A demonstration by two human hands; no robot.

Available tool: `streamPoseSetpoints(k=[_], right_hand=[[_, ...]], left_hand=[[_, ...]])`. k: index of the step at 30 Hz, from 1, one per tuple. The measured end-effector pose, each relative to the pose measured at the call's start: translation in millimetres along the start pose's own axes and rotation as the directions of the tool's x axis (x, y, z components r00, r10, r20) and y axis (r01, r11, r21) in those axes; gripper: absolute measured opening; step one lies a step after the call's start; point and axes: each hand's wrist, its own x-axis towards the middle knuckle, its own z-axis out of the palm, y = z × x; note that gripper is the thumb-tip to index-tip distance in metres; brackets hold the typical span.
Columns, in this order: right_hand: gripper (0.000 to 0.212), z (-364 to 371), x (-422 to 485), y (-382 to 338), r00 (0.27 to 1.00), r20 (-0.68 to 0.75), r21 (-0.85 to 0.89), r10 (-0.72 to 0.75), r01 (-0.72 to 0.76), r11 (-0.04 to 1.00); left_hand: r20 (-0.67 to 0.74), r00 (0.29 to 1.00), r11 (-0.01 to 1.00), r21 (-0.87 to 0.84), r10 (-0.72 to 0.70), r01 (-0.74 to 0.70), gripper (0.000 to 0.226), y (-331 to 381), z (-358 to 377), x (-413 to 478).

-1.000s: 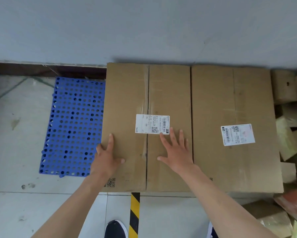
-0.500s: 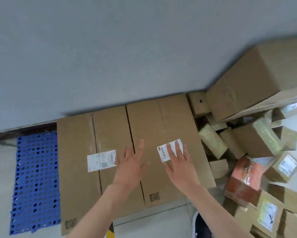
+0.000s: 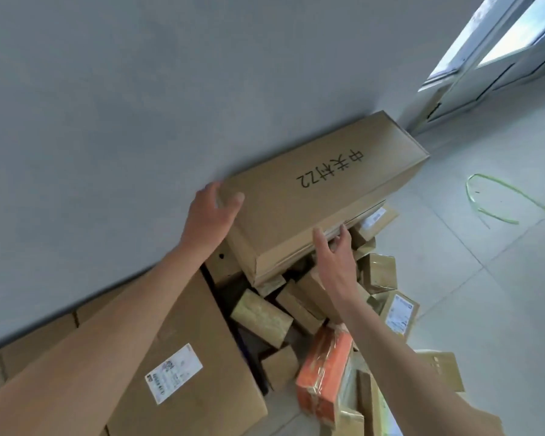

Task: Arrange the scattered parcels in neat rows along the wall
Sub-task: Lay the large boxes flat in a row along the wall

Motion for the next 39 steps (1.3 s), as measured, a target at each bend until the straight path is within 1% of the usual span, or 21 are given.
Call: streamPoseSetpoints(k=[1,3,6,7,9,10,11,13,15,17,18,19,21,23,24,25,26,28,31,36,39], right_hand=[[0.091,-3.5,12.3,-5.8,1.0,0.019,0.018,0.008,-0.008,1.0],[0.098,-6.7,31.2,-13.0,0.998,0.06,0.031,0.012,-0.014,0.999],[0.101,-9.4,49.8,-13.6,0.995,0.098,0.03,0.017,-0.02,0.999],[0.101,-11.3,53.9,-12.3,0.994,0.104,0.035,0.023,-0.026,0.999],[0.1,-16.2,59.8,-7.4,0.996,0.074,0.044,0.055,-0.058,0.997],[0.098,-19.6,60.8,-3.4,0.996,0.031,0.042,0.086,-0.088,0.995],[0.095,-23.2,59.4,0.9,0.992,-0.029,0.031,0.12,-0.119,0.992],[0.088,-31.6,51.8,13.1,0.975,-0.158,-0.007,0.155,-0.158,0.987],[0.083,-39.6,42.1,25.2,0.964,-0.23,-0.067,0.135,-0.155,0.986],[0.083,-45.4,33.1,33.6,0.961,-0.247,-0.12,0.123,-0.156,0.98],[0.085,-48.3,30.3,36.3,0.961,-0.25,-0.139,0.118,-0.157,0.978],[0.086,-51.5,28.2,38.6,0.961,-0.252,-0.152,0.115,-0.156,0.976],[0.093,-58.0,25.5,42.3,0.963,-0.238,-0.15,0.124,-0.163,0.975],[0.104,-64.0,23.3,48.2,0.961,-0.202,-0.151,0.187,-0.219,0.964],[0.109,-66.7,22.2,53.3,0.953,-0.187,-0.156,0.238,-0.268,0.951],[0.114,-69.6,21.0,60.2,0.938,-0.185,-0.154,0.294,-0.323,0.934],[0.119,-73.3,19.2,68.9,0.917,-0.196,-0.136,0.346,-0.375,0.917],[0.121,-82.8,14.7,92.7,0.879,-0.237,-0.066,0.414,-0.44,0.896],[0.117,-98.2,9.0,136.6,0.85,-0.291,0.013,0.439,-0.455,0.89],[0.118,-112.0,9.2,193.8,0.84,-0.286,-0.024,0.46,-0.486,0.873],[0.124,-118.6,16.4,216.8,0.842,-0.282,0.003,0.459,-0.478,0.878]], left_hand=[[0.005,1.0,1.0,0.014,0.007,-0.007,0.066,11.2,5.5,20.4],[0.071,0.996,0.996,0.072,-0.055,0.05,0.072,23.6,18.4,51.7],[0.162,0.975,0.945,0.31,-0.155,0.099,0.087,27.9,35.2,74.6],[0.163,0.972,0.9,0.426,-0.171,0.086,0.09,28.3,39.2,76.7],[0.155,0.966,0.765,0.641,-0.208,0.062,0.09,33.5,44.2,75.2],[0.174,0.956,0.715,0.698,-0.236,0.05,0.091,36.8,47.6,71.8],[0.206,0.944,0.699,0.714,-0.258,0.035,0.092,39.2,51.6,65.7],[0.273,0.936,0.74,0.673,-0.221,-0.022,0.088,38.2,62.3,47.0],[0.32,0.937,0.842,0.536,-0.141,-0.056,0.076,34.8,69.2,31.5],[0.378,0.915,0.944,0.329,-0.144,0.013,0.068,31.0,69.5,25.8],[0.432,0.89,0.966,0.255,-0.147,0.036,0.064,29.8,69.6,24.6],[0.496,0.856,0.974,0.225,-0.145,0.034,0.057,29.8,71.8,22.6],[0.632,0.766,0.973,0.226,-0.118,-0.036,0.041,31.7,85.5,15.9],[0.728,0.673,0.966,0.247,-0.13,-0.079,0.036,29.5,109.8,5.5],[0.739,0.658,0.964,0.254,-0.141,-0.08,0.034,26.9,123.0,0.4],[0.726,0.673,0.96,0.267,-0.145,-0.082,0.033,22.2,135.4,-3.0],[0.696,0.703,0.953,0.292,-0.149,-0.087,0.035,17.0,145.8,-4.5],[0.626,0.758,0.92,0.379,-0.181,-0.094,0.057,6.2,161.1,-3.0],[0.561,0.801,0.857,0.501,-0.211,-0.124,0.084,-10.6,181.7,4.8],[0.54,0.796,0.786,0.602,-0.274,-0.138,0.114,-38.0,211.0,20.2],[0.527,0.786,0.8,0.596,-0.323,-0.071,0.133,-52.0,229.0,26.0]])
